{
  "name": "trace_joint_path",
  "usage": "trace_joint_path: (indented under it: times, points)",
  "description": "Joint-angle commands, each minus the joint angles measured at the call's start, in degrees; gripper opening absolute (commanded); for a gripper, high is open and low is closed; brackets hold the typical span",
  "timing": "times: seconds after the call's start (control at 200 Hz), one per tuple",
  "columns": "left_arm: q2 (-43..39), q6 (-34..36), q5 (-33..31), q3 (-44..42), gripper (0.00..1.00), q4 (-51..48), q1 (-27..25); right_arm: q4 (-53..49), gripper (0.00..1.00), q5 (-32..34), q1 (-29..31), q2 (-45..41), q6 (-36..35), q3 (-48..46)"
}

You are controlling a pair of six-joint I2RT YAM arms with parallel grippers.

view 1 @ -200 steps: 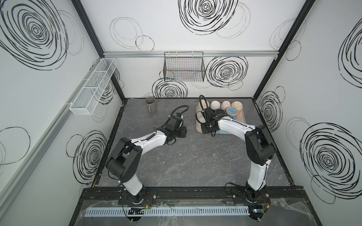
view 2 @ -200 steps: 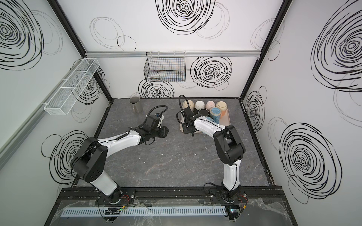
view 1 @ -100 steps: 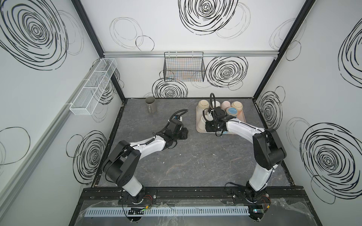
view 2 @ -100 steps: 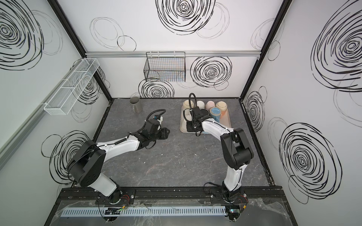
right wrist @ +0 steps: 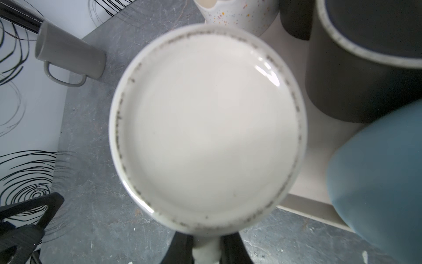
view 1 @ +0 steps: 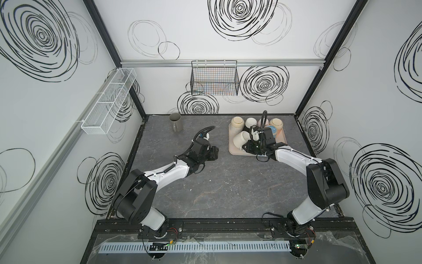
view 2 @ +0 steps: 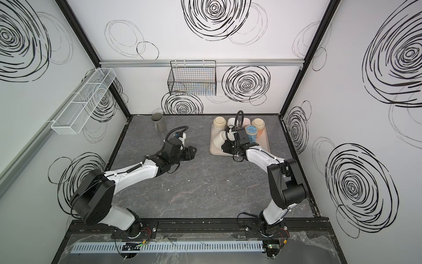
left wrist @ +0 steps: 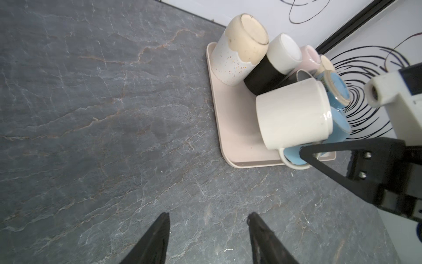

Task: Turn the mug right side up
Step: 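Lift the white mug off the tray with the right gripper toward the left gripper, then raise the white mug toward the left gripper while the left gripper approaches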

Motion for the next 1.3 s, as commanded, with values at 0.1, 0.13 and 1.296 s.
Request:
trace_joint_path:
  times: [0.1,0.13,1.296]
  points:
    - [-5.6,-5.3,3.9,-4.1,0.6,11.7,1.2,12.7,0.0,-5.8,-0.7,-7.6,1.6,-0.4]
    - [-6.0,-6.6,4.9,-5.1,0.6,13.9,1.7,13.5,0.0,-6.5,-0.9,-8.2,1.8,-0.6]
    - [5.3,-26.8,19.2,-2.6,0.61,55.1,-0.7,35.1,0.0,-26.2,1.2,-16.9,10.2,-2.8]
